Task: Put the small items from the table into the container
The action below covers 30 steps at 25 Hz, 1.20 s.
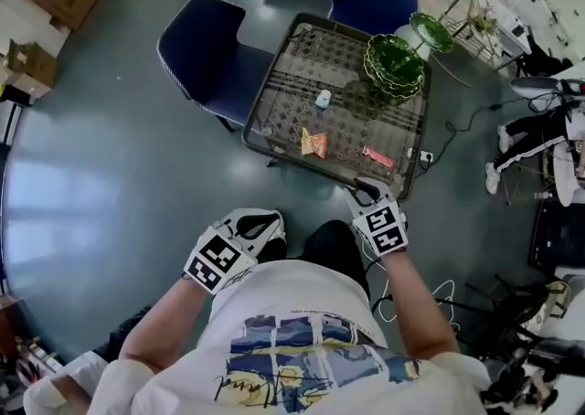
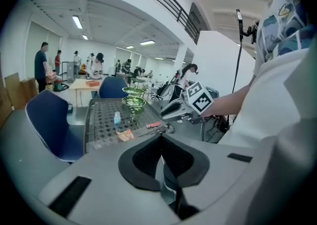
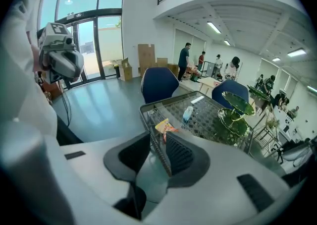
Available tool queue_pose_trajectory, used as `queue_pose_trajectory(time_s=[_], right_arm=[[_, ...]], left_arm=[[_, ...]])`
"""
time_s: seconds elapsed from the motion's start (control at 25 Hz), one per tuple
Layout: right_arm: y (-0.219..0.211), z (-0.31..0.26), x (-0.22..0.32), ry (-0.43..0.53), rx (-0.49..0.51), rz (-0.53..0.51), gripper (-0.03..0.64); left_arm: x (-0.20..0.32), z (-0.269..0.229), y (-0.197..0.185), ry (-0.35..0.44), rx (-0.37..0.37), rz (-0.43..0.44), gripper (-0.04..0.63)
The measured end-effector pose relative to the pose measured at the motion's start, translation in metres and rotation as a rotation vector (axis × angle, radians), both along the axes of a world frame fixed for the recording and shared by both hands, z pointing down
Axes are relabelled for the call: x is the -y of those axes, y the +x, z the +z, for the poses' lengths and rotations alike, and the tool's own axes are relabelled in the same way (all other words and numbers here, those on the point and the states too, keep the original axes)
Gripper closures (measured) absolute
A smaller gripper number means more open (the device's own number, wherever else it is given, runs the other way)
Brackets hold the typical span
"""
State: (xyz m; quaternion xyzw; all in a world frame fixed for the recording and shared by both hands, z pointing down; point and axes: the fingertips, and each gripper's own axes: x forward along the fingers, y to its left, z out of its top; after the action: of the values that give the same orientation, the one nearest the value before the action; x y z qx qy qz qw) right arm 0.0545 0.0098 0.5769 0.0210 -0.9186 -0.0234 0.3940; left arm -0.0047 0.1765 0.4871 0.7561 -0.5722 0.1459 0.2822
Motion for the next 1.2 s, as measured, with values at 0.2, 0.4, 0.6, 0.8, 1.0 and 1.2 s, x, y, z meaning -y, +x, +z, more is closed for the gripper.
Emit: queue_pose_trajectory(time_s=[0.2,0.4,0.6,0.8,1.0,1.2], right_arm=[[-0.075,0.023,0.046,0.002,-0.029,-0.078,0.529],[-0.137,0.045,0.107,0.009,-0.049,-0.14,0.529],[-0.191,0.085,0.152,-0.003,-0.086,-0.193,0.472],[-0.228,0.127,0.181,-0.024,-0.147,-0.224,0.451],[-0.239,0.158,0.185,-0.036,-0.209,-0.292,0.452],[-0.239,0.157,0.182,-0.043,-0.208,-0.331,0.46]], left_arm=[[0.009,0.001,-0.036,0.026,-0.041,-0.128,0.588],[0.027,-0.003,-0.056,0.014,-0.018,-0.235,0.588],[0.05,-0.012,-0.078,-0.02,-0.034,-0.406,0.588],[0.078,-0.015,-0.091,-0.038,-0.037,-0.492,0.588],[0.086,-0.014,-0.097,-0.075,-0.029,-0.549,0.588],[0.092,-0.023,-0.104,-0.088,-0.022,-0.581,0.587]])
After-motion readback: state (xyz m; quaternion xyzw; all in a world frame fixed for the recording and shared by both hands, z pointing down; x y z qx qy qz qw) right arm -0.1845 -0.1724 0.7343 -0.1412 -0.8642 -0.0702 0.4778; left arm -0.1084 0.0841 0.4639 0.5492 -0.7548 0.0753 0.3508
